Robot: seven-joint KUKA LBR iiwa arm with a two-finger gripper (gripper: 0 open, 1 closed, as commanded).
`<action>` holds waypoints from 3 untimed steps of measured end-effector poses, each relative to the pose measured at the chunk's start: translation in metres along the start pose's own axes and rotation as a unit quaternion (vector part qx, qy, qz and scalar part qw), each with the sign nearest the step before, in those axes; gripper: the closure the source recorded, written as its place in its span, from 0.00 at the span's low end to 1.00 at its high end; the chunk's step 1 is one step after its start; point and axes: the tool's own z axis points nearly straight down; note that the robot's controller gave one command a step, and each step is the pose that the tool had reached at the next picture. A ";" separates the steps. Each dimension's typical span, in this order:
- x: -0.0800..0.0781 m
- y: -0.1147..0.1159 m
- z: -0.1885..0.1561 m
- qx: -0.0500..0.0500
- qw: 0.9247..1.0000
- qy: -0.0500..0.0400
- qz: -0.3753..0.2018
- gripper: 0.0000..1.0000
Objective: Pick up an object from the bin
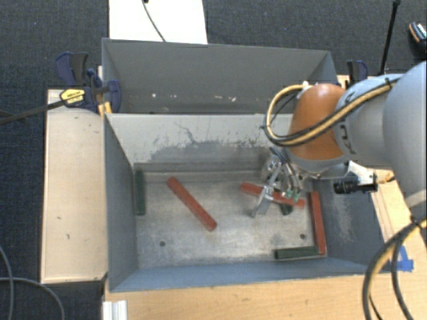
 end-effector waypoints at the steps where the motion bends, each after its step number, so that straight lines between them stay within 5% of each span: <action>1: 0.000 0.000 -0.001 0.000 1.000 -0.001 -0.002 0.00; 3: -0.001 0.000 -0.002 0.000 1.000 -0.002 -0.005 0.00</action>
Offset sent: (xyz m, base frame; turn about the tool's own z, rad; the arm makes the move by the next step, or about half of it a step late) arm 0.0000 0.0000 0.0000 0.0000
